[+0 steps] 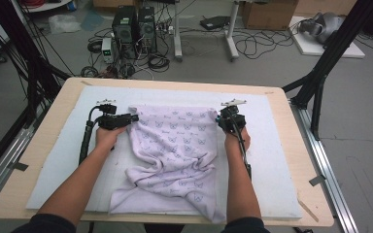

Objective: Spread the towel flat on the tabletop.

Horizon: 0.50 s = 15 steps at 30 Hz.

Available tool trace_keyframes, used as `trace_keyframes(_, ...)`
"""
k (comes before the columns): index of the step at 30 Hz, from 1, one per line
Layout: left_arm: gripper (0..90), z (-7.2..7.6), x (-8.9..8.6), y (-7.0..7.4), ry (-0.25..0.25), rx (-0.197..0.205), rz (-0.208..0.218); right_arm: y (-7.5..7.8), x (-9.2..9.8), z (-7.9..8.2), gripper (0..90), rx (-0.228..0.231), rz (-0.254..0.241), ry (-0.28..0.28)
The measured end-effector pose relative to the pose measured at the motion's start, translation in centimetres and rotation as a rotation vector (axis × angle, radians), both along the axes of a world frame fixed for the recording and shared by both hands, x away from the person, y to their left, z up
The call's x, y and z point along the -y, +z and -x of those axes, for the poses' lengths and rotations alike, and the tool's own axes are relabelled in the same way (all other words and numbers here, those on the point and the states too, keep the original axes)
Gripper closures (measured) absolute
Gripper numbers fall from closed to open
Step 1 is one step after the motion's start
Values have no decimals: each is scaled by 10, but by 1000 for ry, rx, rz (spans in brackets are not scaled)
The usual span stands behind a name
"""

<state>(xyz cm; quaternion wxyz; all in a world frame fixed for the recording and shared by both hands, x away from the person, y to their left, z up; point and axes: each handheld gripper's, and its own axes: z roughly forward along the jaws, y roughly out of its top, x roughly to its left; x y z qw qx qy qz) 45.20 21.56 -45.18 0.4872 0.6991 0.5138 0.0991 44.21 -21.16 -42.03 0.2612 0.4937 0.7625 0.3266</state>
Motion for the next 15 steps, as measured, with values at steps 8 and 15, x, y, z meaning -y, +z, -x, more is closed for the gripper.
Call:
trace_keyframes(8,399,27,1,25,-59,81,-34,7,-1,29,491,8,-102,101)
trace_keyframes(15,465,49,5,29,-103,92,-63,9,2,64,424,5,-116,150)
